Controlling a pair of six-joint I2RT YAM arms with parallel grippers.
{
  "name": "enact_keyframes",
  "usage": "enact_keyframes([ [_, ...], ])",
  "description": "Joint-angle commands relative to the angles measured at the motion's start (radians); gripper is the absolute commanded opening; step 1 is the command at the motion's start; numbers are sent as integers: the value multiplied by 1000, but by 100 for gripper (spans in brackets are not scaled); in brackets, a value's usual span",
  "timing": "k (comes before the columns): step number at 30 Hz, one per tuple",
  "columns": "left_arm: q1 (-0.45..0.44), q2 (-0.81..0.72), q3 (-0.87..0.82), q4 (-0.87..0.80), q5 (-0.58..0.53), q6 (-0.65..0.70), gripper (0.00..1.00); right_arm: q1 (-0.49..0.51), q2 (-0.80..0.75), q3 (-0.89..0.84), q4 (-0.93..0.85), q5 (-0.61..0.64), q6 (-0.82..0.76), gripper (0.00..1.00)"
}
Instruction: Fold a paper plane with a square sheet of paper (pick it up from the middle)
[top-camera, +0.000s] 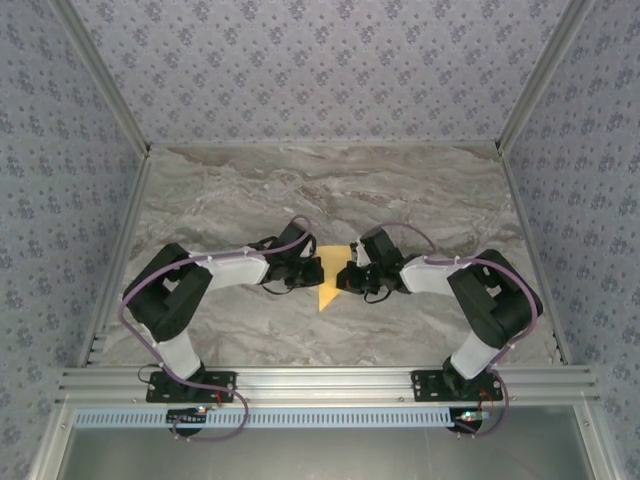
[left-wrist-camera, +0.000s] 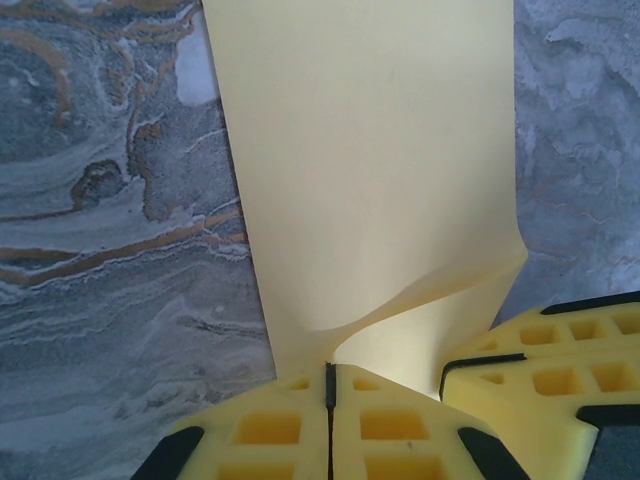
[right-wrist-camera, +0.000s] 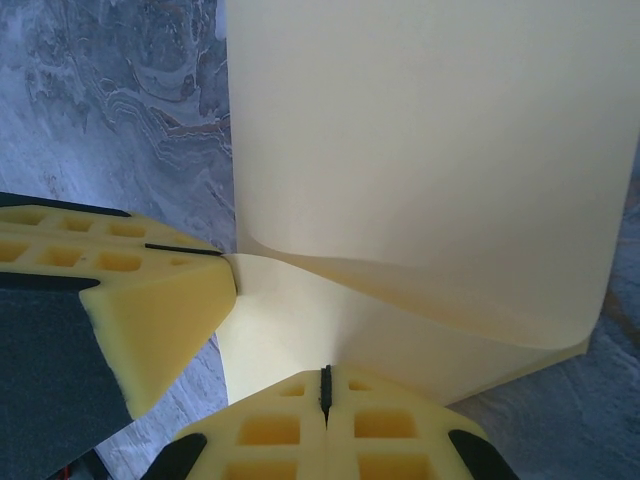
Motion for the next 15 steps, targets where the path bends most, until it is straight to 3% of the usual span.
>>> enact_keyframes([
  [1,7,21,24,-15,-12,26,8,6,22,19,-4,4,-19,1],
  [15,6,7,16,-23,-40,30,7,8,16,13,24,-12,-18,1],
])
